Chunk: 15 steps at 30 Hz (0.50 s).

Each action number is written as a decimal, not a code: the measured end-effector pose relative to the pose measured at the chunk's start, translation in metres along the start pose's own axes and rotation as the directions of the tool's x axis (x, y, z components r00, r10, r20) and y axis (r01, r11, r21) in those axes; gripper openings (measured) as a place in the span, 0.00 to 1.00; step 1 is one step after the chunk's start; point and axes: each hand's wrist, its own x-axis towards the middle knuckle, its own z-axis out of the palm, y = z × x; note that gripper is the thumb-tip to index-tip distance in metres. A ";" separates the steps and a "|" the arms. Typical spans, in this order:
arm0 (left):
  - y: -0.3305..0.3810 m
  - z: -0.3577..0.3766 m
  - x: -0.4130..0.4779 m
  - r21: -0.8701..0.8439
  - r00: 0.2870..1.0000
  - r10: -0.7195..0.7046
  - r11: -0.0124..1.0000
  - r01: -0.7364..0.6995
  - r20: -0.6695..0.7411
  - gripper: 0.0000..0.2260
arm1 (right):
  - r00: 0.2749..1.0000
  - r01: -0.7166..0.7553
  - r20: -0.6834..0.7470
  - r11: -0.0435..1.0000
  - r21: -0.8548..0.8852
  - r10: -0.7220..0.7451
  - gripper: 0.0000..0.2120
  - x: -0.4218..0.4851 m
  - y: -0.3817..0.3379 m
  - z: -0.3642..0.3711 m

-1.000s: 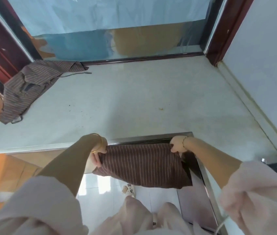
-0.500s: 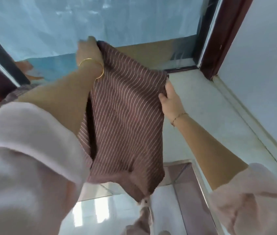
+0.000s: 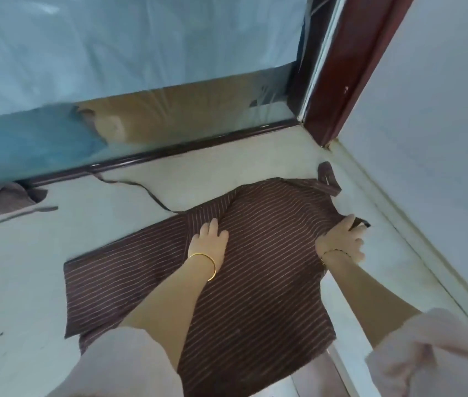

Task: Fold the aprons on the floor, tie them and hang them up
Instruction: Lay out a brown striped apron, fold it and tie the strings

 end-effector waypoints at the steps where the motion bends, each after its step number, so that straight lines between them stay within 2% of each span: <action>1: -0.005 0.006 0.002 -0.039 0.996 -0.083 0.996 0.082 -0.019 0.26 | 0.995 0.053 -0.075 0.996 -0.078 -0.059 0.38 0.002 -0.008 0.003; 2: -0.009 0.006 0.002 -0.088 0.981 -0.192 0.978 0.190 -0.021 0.28 | 0.974 0.173 -0.121 0.975 -0.137 -0.189 0.36 0.000 -0.015 0.004; 3: -0.015 0.007 0.005 -0.137 0.952 -0.305 0.942 0.305 0.020 0.32 | 0.934 0.325 -0.095 0.931 -0.165 -0.343 0.32 0.001 -0.029 0.013; 4: -0.021 0.006 0.008 -0.178 0.912 -0.401 0.895 0.410 0.087 0.36 | 0.880 0.467 -0.018 0.871 -0.152 -0.475 0.29 -0.001 -0.044 0.021; 6: -0.030 0.006 0.011 -0.225 0.833 -0.509 0.804 0.550 0.217 0.43 | 0.767 0.635 0.183 0.769 -0.077 -0.615 0.26 -0.008 -0.069 0.040; 8: -0.043 0.009 0.017 -0.271 0.779 -0.547 0.735 0.622 0.307 0.43 | 0.662 0.721 0.341 0.692 -0.045 -0.668 0.25 -0.015 -0.087 0.064; 10: -0.057 0.008 0.023 -0.299 0.771 -0.497 0.724 0.622 0.398 0.33 | 0.578 0.790 0.470 0.602 -0.119 -0.667 0.28 -0.019 -0.096 0.087; 11: -0.064 0.002 0.025 -0.305 0.780 -0.453 0.741 0.598 0.431 0.28 | 0.563 0.807 0.509 0.565 -0.170 -0.651 0.30 -0.020 -0.097 0.095; 13: -0.079 -0.016 0.032 -0.243 0.801 -0.437 0.794 0.557 0.410 0.18 | 0.585 0.803 0.525 0.533 -0.267 -0.618 0.35 -0.019 -0.095 0.105; 14: -0.085 -0.030 0.039 -0.200 0.823 -0.463 0.818 0.540 0.328 0.15 | 0.602 0.794 0.515 0.530 -0.299 -0.610 0.36 -0.018 -0.094 0.108; 15: -0.089 -0.047 0.045 -0.166 0.852 -0.489 0.839 0.518 0.188 0.13 | 0.623 0.777 0.501 0.544 -0.315 -0.600 0.38 -0.018 -0.092 0.109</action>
